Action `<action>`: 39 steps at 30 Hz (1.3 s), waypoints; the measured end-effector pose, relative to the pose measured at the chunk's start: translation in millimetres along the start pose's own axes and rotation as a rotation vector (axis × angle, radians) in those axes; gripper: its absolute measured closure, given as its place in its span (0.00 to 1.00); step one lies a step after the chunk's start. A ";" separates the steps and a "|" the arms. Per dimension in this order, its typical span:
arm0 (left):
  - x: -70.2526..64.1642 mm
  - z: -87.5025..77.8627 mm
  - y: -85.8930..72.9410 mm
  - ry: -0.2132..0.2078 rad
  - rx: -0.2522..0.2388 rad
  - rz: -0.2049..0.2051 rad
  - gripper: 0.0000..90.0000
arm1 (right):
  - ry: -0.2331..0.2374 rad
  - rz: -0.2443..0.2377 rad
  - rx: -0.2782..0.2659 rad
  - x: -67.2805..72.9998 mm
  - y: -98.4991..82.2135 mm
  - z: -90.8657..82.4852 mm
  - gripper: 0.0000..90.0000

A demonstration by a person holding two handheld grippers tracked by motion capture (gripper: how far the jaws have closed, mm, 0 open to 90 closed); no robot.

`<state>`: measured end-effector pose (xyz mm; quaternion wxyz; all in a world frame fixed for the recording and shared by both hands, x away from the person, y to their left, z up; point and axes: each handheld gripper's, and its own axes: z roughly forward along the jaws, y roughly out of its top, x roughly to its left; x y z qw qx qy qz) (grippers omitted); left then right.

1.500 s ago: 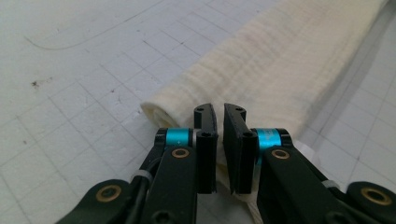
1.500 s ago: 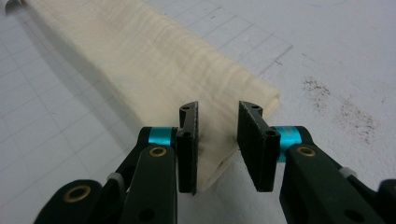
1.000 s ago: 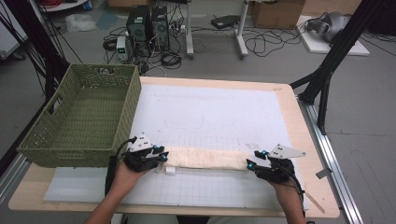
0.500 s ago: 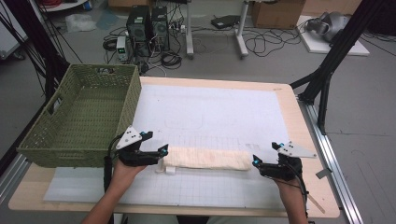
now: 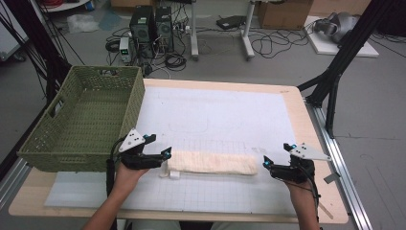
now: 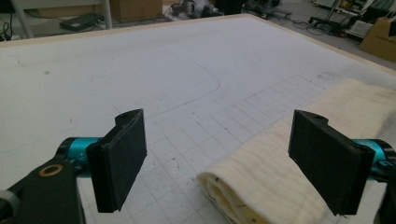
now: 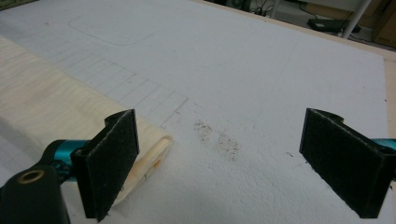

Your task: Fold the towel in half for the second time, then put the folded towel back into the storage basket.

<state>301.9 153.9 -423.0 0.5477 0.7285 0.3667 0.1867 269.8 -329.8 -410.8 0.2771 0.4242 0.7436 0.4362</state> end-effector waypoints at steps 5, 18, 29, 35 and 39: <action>-0.8 1.3 -2.7 0.004 0.028 0.003 0.23 | -0.011 -0.026 0.005 2.0 2.2 1.0 0.12; 0.1 5.4 -2.0 -0.007 0.028 -0.009 0.23 | -0.027 0.009 -0.023 -1.2 1.6 -5.8 0.12; -3.7 7.0 -2.8 -0.021 0.046 -0.014 0.22 | 0.010 -0.011 -0.009 2.4 1.5 -1.6 0.12; -7.0 14.7 -5.8 -0.034 0.129 -0.023 0.22 | 0.015 -0.002 -0.010 2.2 0.2 -3.1 0.12; -6.6 15.8 -8.3 -0.021 0.163 -0.039 0.24 | 0.016 -0.005 -0.007 3.7 0.1 -2.6 0.12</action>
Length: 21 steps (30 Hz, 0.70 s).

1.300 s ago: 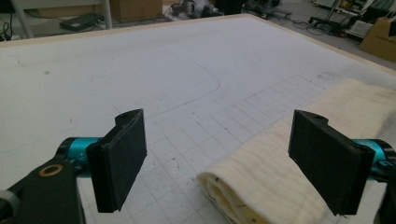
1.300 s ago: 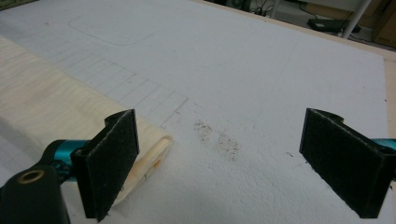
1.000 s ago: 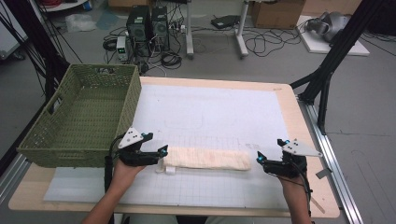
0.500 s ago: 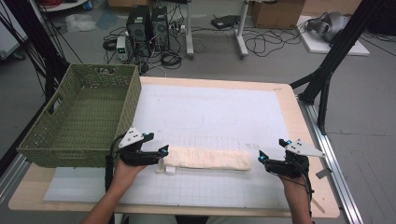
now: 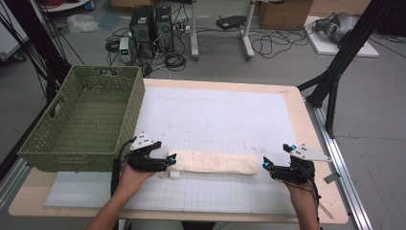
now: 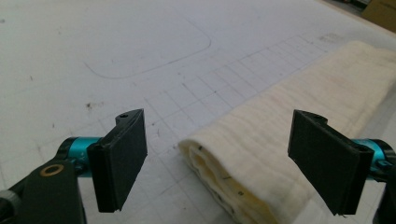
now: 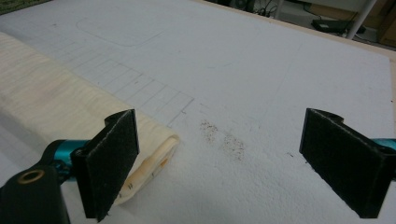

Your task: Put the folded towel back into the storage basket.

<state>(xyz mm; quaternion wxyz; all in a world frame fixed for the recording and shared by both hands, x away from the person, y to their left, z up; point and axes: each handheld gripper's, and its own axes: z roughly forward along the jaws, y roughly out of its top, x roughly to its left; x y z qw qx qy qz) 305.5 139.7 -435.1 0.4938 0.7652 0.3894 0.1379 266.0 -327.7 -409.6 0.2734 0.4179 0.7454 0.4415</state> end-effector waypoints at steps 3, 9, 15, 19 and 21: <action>0.5 -0.8 -0.6 -0.006 0.017 -0.006 0.31 | 0.004 -0.004 0.003 0.7 0.0 0.6 0.12; -3.4 2.0 -5.3 -0.008 0.080 -0.002 0.38 | 0.009 -0.007 0.008 1.8 0.0 2.1 0.12; -10.5 5.5 -11.1 0.010 0.152 0.048 0.46 | 0.016 -0.007 0.012 2.5 -0.8 2.8 0.12; -13.9 7.2 -12.4 -0.013 0.190 0.064 0.53 | 0.016 -0.012 0.019 3.5 -1.3 3.2 0.12; -14.8 7.1 -12.9 -0.010 0.194 0.072 0.53 | 0.017 -0.011 0.017 3.5 -1.5 3.2 0.12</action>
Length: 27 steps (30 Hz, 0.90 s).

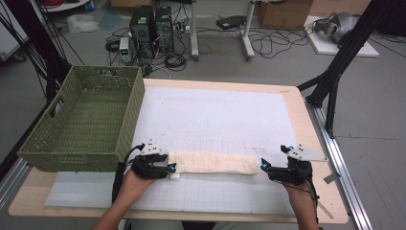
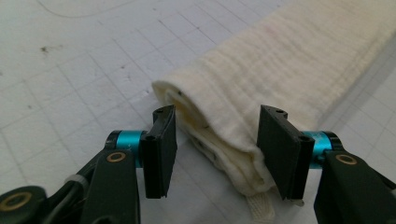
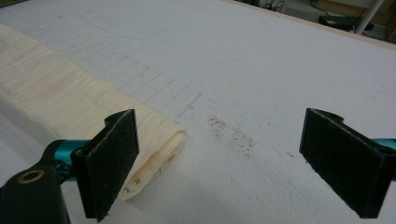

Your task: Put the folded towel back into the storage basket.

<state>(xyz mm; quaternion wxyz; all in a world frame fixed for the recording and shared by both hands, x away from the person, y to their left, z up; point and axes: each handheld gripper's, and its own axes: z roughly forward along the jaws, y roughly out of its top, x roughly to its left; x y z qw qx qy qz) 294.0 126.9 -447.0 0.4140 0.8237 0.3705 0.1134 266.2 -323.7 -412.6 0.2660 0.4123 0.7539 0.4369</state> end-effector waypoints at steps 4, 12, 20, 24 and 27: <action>-4.0 1.4 -1.3 0.006 0.004 0.047 0.47 | 0.005 0.002 -0.001 1.5 0.0 0.4 0.12; -4.8 -1.4 -0.6 0.016 0.016 0.023 0.66 | 0.014 -0.001 0.006 4.4 -0.2 0.7 0.12; -9.9 -0.9 0.1 -0.007 0.013 0.031 0.88 | 0.021 -0.005 0.011 5.8 -0.2 1.6 0.12; -5.8 -5.2 3.8 -0.030 -0.048 -0.027 0.90 | 0.040 -0.002 0.011 7.9 0.6 3.0 0.12; -2.6 -7.3 3.8 -0.048 -0.066 -0.054 0.90 | 0.060 0.039 0.030 6.8 -0.6 6.4 0.12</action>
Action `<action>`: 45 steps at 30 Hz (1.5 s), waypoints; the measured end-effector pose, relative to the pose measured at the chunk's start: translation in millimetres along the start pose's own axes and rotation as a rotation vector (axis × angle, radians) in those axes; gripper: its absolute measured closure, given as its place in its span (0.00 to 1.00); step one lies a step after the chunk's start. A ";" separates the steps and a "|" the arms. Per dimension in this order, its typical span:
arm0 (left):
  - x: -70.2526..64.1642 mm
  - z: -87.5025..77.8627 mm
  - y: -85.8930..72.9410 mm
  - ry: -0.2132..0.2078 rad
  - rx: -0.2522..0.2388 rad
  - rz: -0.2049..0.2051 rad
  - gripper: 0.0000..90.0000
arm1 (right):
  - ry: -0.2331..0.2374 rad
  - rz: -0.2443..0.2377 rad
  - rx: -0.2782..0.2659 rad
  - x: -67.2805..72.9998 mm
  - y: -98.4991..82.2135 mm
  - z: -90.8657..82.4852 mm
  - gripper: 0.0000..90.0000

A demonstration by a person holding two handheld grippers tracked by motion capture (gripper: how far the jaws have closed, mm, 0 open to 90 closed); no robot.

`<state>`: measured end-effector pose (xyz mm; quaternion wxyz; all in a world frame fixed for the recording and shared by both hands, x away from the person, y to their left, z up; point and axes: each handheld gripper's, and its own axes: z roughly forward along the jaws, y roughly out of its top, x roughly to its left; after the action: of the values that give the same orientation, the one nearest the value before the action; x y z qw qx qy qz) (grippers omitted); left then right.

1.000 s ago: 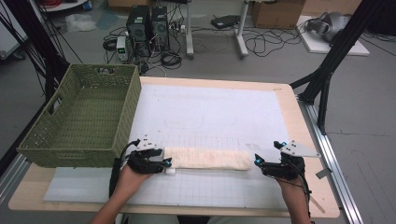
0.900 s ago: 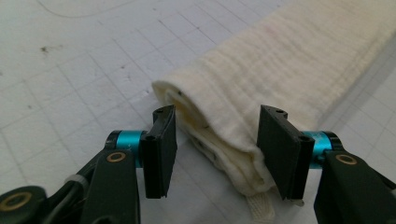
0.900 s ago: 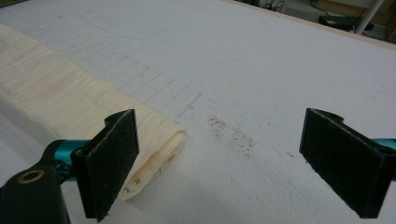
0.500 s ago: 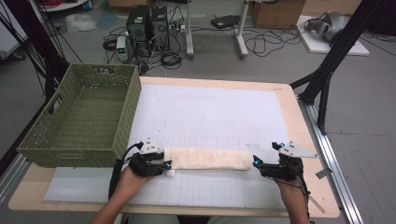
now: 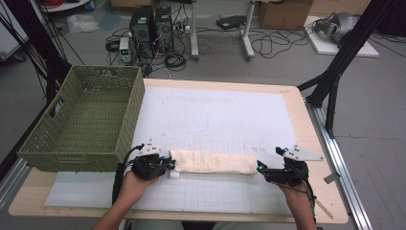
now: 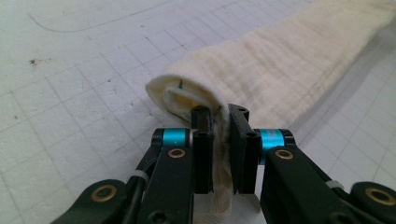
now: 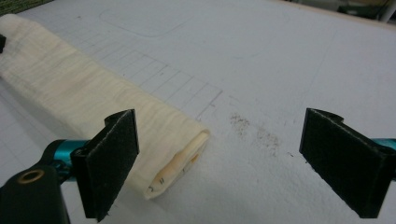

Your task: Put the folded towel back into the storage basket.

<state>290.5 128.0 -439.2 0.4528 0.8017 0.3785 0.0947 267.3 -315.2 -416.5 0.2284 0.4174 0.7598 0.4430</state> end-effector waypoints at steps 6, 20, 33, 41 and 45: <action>0.9 0.6 0.1 -0.006 -0.014 -0.016 0.90 | 0.038 0.025 0.043 4.7 -4.0 6.1 0.16; 2.7 1.5 -1.6 0.002 -0.013 -0.019 0.89 | 0.060 -0.027 0.152 22.0 -15.1 26.5 0.52; 3.3 4.6 -3.5 0.017 0.003 -0.012 0.89 | 0.061 -0.015 0.174 29.8 -19.8 34.5 0.63; 4.3 8.2 -4.9 0.023 0.014 -0.008 0.89 | 0.116 0.020 0.178 32.3 -19.1 35.9 0.87; 4.4 8.0 -4.6 0.024 0.010 -0.009 0.89 | 0.125 0.034 0.180 31.6 -18.8 35.7 0.89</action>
<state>295.1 127.2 -448.3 0.4445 0.8010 0.3881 0.1004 267.5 -276.4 -449.9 0.1347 0.4209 0.8019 0.4020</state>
